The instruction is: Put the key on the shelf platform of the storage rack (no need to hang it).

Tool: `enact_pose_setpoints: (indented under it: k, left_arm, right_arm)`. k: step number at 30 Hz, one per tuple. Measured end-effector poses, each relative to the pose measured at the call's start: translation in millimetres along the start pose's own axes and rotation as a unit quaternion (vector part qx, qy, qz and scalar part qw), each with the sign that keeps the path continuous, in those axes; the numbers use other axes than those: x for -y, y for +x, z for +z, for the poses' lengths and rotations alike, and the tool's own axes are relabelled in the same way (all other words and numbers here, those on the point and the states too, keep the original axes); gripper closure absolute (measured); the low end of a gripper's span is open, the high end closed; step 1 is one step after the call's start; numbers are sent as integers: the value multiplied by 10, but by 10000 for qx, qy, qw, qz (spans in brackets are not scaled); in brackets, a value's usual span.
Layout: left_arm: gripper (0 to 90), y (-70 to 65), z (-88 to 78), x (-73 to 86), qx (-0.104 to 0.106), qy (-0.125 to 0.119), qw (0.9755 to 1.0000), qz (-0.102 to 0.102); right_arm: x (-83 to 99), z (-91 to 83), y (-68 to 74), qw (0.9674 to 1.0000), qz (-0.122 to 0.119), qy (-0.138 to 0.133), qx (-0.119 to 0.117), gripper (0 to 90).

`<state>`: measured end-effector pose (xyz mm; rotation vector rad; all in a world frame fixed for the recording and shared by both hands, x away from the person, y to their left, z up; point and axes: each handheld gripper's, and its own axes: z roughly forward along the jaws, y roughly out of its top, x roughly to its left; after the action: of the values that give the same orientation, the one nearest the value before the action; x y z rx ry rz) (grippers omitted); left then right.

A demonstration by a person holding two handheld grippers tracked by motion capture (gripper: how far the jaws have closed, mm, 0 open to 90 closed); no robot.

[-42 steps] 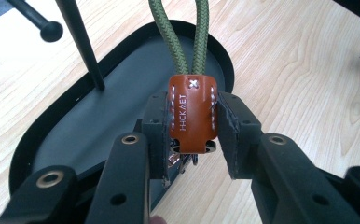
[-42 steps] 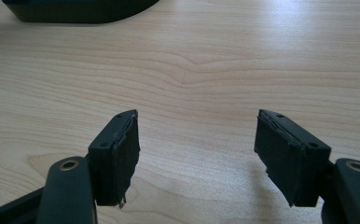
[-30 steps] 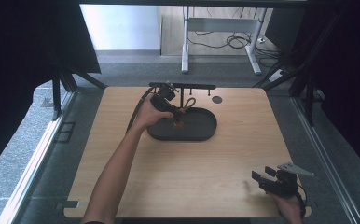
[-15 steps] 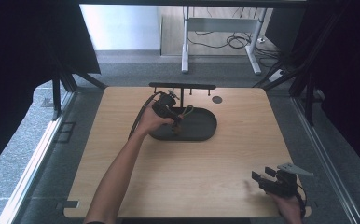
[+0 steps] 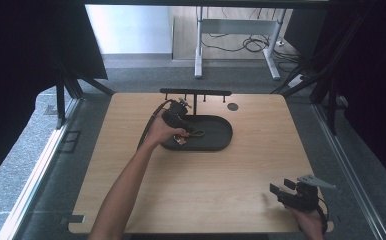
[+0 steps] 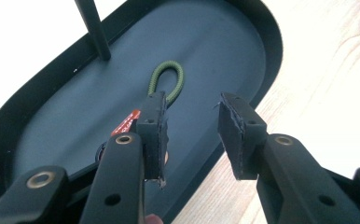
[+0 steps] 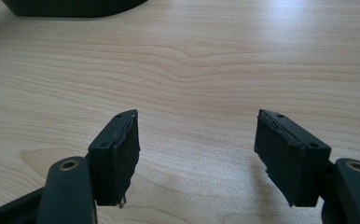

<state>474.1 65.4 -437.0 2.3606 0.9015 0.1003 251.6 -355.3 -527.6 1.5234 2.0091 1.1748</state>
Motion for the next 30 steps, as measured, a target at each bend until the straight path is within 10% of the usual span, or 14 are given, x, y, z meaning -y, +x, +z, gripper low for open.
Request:
enact_pose_setpoints:
  k: [30]
  left_arm:
    - [524,-312,-670,588,-52,-555,9983,160]
  right_arm:
    - [-1,24,38,10000,-27,33,-17,311]
